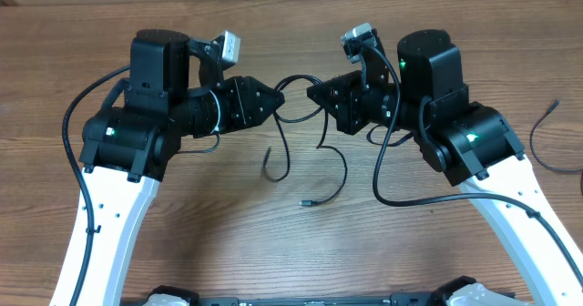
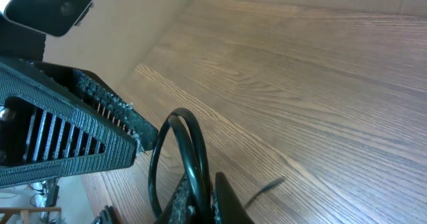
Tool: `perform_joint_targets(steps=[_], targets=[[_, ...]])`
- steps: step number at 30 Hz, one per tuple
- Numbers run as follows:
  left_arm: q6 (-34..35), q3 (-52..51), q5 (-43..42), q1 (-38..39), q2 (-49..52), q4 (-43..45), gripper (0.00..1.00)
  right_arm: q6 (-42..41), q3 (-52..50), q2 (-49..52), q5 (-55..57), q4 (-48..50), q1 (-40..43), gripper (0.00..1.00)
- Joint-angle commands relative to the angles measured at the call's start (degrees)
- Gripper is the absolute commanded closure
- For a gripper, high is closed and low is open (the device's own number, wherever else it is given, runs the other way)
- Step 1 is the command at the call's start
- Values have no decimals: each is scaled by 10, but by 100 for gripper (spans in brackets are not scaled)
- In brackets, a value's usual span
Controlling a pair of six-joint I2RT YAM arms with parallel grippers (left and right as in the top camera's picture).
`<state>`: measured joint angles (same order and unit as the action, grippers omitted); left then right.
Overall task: Untangle cables
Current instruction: 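Move the right gripper back toward the left gripper with the cable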
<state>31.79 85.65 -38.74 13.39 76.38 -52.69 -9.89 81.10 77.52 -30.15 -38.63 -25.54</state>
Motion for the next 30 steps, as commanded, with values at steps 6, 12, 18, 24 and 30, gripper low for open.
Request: perform_joint_targets(steps=[6,12,18,24,30], targets=[[-35,8,18,-2,-11,-12,64,-8,7,-5,-22,10,1,96],[-35,8,21,-2,-1,-14,65,-24,7,-5,-70,28,0,96],[-35,8,21,1,5,-12,96,-24,7,-5,-75,21,-5,96],[-35,8,21,1,4,-12,96,-23,7,-5,-74,18,-7,82],[-28,8,21,1,4,-13,96,14,7,-5,-66,18,-6,48]])
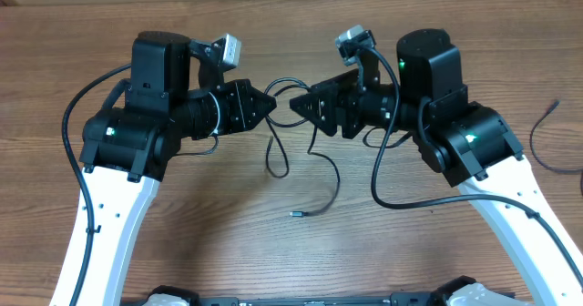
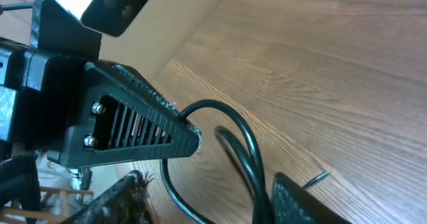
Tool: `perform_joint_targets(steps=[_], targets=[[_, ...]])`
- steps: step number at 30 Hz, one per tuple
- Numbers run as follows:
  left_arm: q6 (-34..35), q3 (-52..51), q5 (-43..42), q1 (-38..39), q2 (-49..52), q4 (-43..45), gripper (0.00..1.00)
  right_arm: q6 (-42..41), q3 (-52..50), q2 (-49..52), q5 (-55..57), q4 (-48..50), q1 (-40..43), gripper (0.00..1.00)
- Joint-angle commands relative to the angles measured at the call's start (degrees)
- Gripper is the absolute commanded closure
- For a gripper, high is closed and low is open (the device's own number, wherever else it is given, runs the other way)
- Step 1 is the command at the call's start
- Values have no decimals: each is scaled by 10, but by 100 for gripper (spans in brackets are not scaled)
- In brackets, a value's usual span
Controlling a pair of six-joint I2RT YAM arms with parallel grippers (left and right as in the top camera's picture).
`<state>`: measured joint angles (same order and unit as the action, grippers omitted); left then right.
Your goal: Untangle cables
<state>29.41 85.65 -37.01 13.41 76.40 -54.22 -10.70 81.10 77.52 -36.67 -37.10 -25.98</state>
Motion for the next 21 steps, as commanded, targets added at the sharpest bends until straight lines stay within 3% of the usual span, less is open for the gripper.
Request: perform_joint_targets(steps=[1,2,5,8,9,13,21], targets=[[-2,8,3,1,4,3,96,22,7,-5,7,2,-2,76],[0,8,3,1,4,2,96,22,7,-5,19,2,-2,96],[6,8,1,1,4,2,96,22,7,-5,25,2,-2,96],[7,8,-1,1,4,2,96,22,7,-4,26,-3,-2,65],[9,8,-1,1,4,3,96,22,7,-4,28,-4,-2,64],[11,8,-5,1,4,3,96,35,7,-4,38,-10,-2,74],[15,8,-16,1,4,11,96,35,7,5,38,-26,-2,71]])
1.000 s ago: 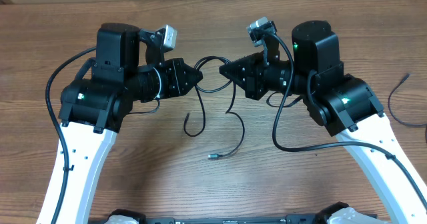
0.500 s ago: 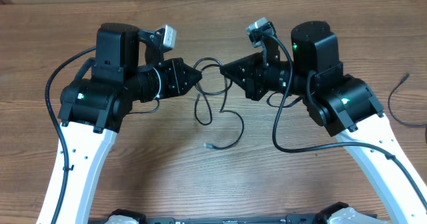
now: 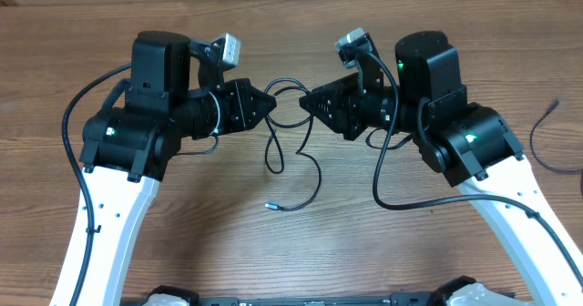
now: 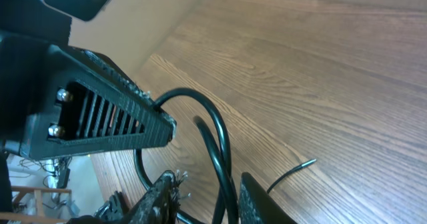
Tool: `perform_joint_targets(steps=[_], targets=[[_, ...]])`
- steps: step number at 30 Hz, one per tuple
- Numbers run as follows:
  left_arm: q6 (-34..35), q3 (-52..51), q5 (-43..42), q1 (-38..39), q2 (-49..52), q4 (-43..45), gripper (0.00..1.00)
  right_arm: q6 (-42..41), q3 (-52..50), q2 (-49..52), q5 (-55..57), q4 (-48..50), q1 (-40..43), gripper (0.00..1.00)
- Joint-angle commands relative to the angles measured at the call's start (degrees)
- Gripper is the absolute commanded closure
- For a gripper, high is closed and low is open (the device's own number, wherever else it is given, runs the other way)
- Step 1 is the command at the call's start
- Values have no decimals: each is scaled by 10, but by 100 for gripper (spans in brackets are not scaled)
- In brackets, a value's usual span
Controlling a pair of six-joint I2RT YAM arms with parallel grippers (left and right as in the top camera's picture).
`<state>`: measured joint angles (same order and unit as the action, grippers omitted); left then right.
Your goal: Untangle cables
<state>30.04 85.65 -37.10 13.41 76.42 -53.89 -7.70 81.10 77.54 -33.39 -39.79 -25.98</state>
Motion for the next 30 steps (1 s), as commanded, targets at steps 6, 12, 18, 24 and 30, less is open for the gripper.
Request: perform_joint_targets(steps=[6,12,18,24,30], targets=[[8,8,-21,1,4,14,95,5,7,16,6,1,-2,96],[8,8,-21,1,4,7,96,5,7,16,66,5,3,96],[1,8,-14,1,4,-11,96,5,7,13,68,8,31,96],[0,8,-12,1,4,-14,96,2,7,-1,66,24,53,96],[0,8,-13,1,4,-16,96,-59,7,-19,124,55,74,96]])
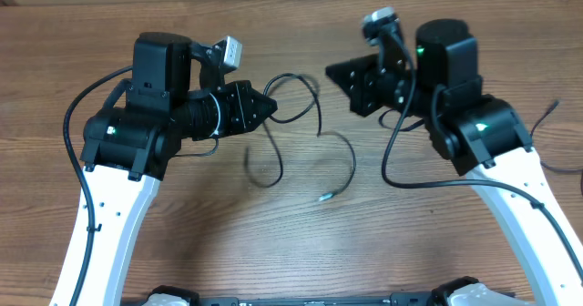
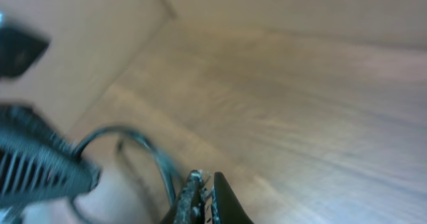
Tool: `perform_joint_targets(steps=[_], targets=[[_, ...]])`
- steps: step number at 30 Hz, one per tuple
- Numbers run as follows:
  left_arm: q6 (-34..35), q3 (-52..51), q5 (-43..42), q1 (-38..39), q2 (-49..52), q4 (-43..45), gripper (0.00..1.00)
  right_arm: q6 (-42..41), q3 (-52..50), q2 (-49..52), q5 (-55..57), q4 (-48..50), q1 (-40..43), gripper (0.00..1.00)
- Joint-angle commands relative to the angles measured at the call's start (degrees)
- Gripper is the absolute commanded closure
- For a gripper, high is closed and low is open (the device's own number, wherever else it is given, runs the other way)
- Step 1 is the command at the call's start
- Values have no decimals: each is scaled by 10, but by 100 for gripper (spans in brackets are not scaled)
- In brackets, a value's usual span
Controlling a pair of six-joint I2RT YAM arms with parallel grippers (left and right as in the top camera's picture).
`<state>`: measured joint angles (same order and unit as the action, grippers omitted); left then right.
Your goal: Untangle cables
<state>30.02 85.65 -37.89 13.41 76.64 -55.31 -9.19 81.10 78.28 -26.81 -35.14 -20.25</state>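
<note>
A thin black cable [image 1: 320, 115] loops over the wooden table between the two arms. Its plug end [image 1: 324, 197] lies at the front, and a second strand [image 1: 273, 156] hangs down toward the table. My left gripper [image 1: 271, 106] is shut on the cable where the loop begins. My right gripper [image 1: 330, 72] sits up and to the right of the loop, apart from it. In the blurred right wrist view its jaws stand together at the gripper [image 2: 203, 177] with nothing between them. The cable [image 2: 153, 154] passes just left of them, and the left gripper's ribbed finger [image 2: 43, 174] shows at far left.
Another black cable piece [image 1: 545, 115] lies at the table's right edge. Each arm's own black lead [image 1: 392, 160] hangs beside it. A cardboard wall [image 2: 80, 44] stands behind the table.
The right gripper was close to the left one with the cable between its fingers. Now it is shut, farther right and back, clear of the cable. The loop has widened and the plug end lies farther right.
Both grippers met tip to tip at the cable's loop, the left one holding it throughout. The right gripper's jaws were then open round the loop, then nearly closed on it. By now the right arm has drawn away, and the cable lies spread out to the right.
</note>
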Motion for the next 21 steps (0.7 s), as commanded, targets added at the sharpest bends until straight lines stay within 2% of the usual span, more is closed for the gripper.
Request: perform_joint_targets(steps=[1,4,7,8,10,12,15,18,21], targets=[[0,8,-5,1,2,-2,96,-61,7,-29,78,8,22,96],[0,8,-5,1,2,-4,96,-98,7,-32,125,8,45,96],[0,8,-5,1,2,-3,96,-98,7,-33,85,8,62,96],[0,8,-5,1,2,-3,96,-84,7,-32,58,6,62,93],[0,8,-5,1,2,-3,96,-35,7,-30,0,-1,60,68],[0,8,-8,1,2,-1,96,7,7,-27,-39,-16,53,67],[0,8,-23,1,2,3,96,59,7,-20,-67,-47,40,53],[1,8,-47,1,2,13,96,82,7,-10,-68,-68,24,52],[19,8,-53,1,2,23,96,82,7,2,-68,-70,9,57]])
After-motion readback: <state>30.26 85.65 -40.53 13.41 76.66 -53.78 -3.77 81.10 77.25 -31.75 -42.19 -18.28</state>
